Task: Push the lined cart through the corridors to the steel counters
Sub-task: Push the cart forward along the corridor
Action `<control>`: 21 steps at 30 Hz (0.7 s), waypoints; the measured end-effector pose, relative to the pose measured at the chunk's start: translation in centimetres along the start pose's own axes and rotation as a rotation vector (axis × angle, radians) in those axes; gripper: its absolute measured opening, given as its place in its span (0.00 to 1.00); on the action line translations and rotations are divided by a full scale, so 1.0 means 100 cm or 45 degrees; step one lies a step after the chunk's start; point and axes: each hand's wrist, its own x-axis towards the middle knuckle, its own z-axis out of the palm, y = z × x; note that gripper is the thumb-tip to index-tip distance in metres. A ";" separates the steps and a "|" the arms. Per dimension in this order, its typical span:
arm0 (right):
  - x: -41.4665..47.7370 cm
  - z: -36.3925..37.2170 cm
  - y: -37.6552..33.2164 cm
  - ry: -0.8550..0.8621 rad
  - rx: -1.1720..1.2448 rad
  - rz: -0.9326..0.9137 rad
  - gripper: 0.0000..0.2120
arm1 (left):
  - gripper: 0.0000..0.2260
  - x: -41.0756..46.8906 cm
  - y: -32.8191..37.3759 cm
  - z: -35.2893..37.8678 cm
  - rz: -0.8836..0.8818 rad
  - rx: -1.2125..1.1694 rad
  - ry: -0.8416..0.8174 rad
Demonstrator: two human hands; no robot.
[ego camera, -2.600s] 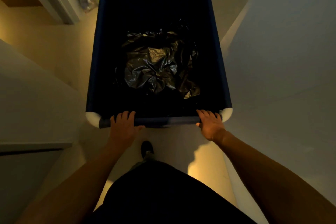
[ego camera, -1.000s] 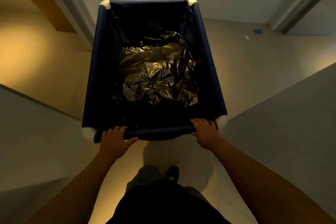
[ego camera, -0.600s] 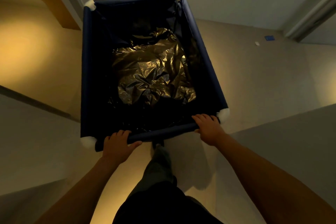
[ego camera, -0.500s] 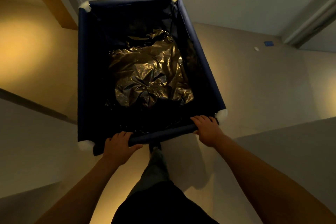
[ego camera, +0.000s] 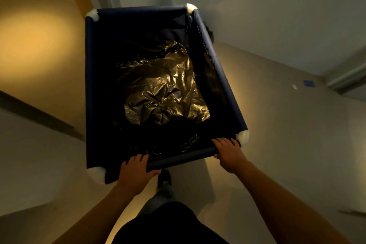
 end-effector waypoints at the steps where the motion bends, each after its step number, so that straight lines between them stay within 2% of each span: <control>1: 0.005 -0.008 0.011 -0.005 -0.018 -0.002 0.31 | 0.39 0.004 0.012 -0.005 -0.020 0.014 -0.010; 8: 0.058 -0.040 0.032 -0.033 -0.025 -0.070 0.31 | 0.40 0.039 0.031 -0.021 -0.105 0.031 -0.049; 12: 0.117 -0.051 0.096 -0.039 -0.055 -0.123 0.30 | 0.39 0.098 0.086 -0.020 -0.172 -0.011 -0.076; 21: 0.245 -0.055 0.166 -0.067 -0.076 -0.340 0.29 | 0.37 0.199 0.117 0.005 -0.393 -0.192 -0.047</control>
